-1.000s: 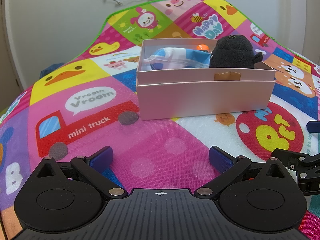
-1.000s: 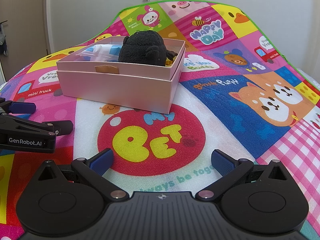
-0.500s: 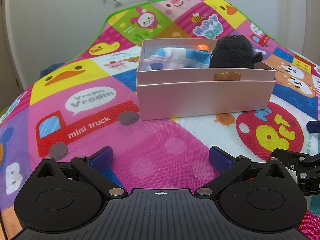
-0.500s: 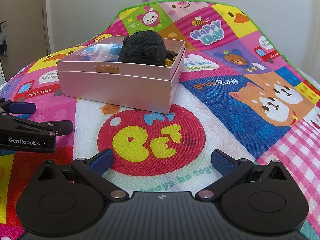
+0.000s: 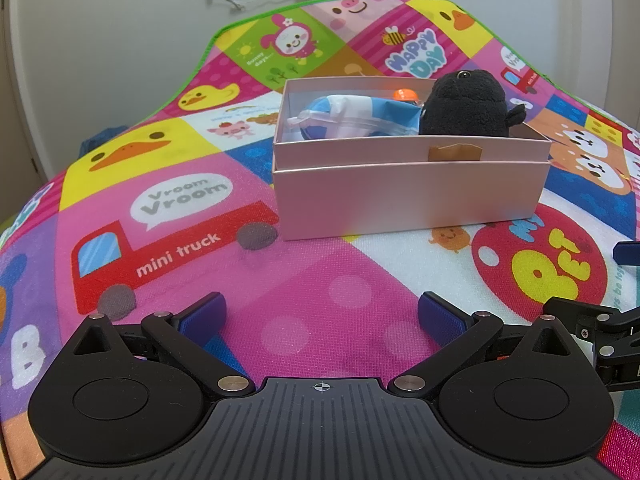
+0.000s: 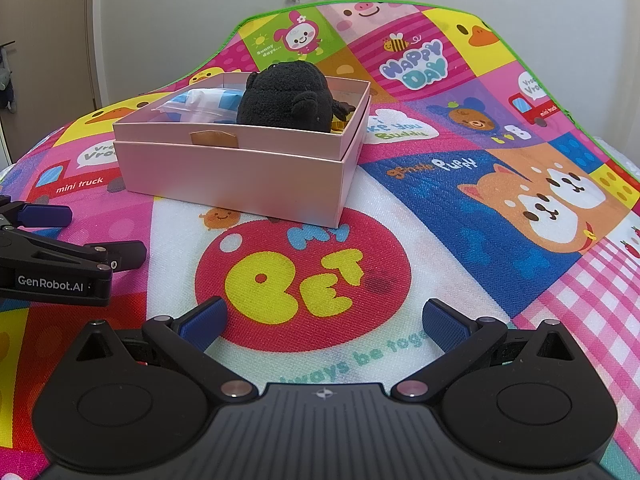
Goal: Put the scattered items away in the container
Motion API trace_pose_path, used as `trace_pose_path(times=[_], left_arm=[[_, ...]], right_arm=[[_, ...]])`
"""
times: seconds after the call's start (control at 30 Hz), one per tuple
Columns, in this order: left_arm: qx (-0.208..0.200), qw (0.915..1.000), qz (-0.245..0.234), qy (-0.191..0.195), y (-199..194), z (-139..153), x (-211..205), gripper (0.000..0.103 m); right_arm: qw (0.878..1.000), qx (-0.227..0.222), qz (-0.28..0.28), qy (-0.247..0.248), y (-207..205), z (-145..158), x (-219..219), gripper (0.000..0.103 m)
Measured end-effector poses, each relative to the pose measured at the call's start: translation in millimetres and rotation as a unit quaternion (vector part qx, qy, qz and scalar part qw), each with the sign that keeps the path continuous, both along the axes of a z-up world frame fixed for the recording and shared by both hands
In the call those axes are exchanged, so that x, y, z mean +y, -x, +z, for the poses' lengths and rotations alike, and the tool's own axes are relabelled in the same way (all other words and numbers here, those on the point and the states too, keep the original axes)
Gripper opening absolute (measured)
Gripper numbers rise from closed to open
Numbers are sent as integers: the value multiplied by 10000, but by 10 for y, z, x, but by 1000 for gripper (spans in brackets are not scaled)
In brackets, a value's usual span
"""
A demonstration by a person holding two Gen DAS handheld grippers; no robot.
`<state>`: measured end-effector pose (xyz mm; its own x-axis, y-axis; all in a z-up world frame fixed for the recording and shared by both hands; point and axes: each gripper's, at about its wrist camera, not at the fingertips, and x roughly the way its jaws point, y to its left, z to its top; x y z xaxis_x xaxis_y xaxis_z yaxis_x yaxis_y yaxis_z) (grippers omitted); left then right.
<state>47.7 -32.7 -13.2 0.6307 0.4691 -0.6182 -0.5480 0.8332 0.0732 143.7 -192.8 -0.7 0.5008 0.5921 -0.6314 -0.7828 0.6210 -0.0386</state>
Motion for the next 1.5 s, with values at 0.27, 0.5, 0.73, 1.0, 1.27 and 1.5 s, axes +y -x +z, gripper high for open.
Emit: trace_pose_path(times=[0.27, 0.5, 0.73, 1.0, 1.27, 1.5], left_arm=[[0, 10000, 0, 1, -3, 0, -5, 103], [0, 10000, 0, 1, -3, 0, -5, 103], [0, 10000, 0, 3, -3, 0, -4, 103], [0, 10000, 1, 3, -3, -1, -5, 103], [-16, 10000, 2, -14, 7, -11, -6, 103], [4, 10000, 1, -3, -21, 8, -13, 103]], right_arm=[[10000, 0, 0, 0, 0, 0, 0, 103], [10000, 0, 1, 0, -1, 0, -1, 103], [10000, 0, 1, 0, -1, 0, -1, 103], [10000, 0, 2, 0, -2, 0, -2, 103], [10000, 0, 3, -1, -2, -1, -3, 103], [10000, 0, 3, -1, -2, -1, -3, 103]])
